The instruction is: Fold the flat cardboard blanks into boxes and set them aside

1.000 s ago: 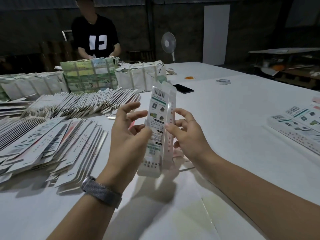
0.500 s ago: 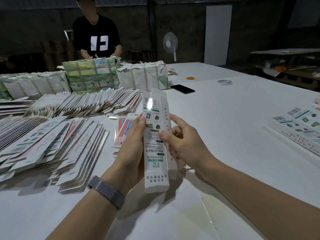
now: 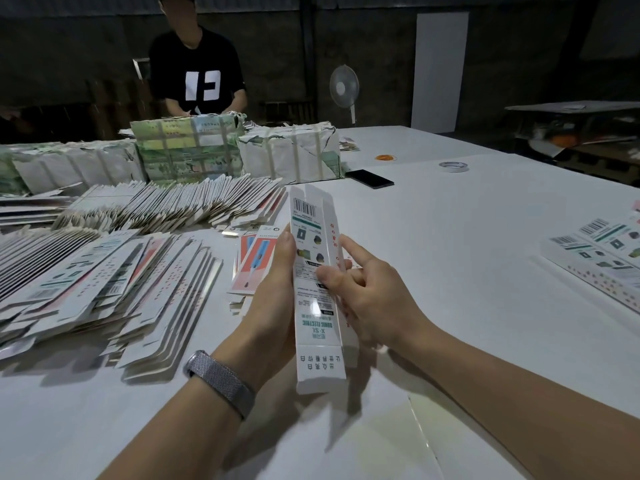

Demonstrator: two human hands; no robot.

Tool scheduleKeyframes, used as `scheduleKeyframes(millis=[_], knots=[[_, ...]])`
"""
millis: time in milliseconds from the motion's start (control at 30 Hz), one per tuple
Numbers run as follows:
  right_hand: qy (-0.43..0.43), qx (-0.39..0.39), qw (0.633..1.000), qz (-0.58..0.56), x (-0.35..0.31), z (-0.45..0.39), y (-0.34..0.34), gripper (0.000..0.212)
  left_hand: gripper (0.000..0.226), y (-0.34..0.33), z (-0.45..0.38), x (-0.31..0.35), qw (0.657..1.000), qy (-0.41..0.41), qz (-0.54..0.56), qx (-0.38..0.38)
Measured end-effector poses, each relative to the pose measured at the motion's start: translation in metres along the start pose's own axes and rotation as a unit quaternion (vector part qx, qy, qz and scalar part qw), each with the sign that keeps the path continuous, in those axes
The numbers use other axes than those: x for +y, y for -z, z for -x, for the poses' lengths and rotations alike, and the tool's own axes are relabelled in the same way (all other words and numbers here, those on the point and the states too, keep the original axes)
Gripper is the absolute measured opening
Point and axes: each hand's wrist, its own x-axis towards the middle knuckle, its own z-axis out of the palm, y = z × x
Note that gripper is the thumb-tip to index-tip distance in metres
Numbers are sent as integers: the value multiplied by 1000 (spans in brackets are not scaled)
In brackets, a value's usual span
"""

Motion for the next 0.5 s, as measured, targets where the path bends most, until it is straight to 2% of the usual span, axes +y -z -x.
scheduleKeyframes(millis=[200,367,433,500], knots=[[8,3,1000,-17,0,1,2,34,53,-2,-1,-1,1000,-16,3,-4],[7,-5,1000,-17,1,2,1,30,56,2,0,-1,1000,-18,11,-21],[8,-11,1000,-12,1,2,2,33,57,0,-1,-3,999,-34,23,-21],[11,-23,999,-21,2,2,1,32,48,1,-4,-7,997,-65,21,-18]])
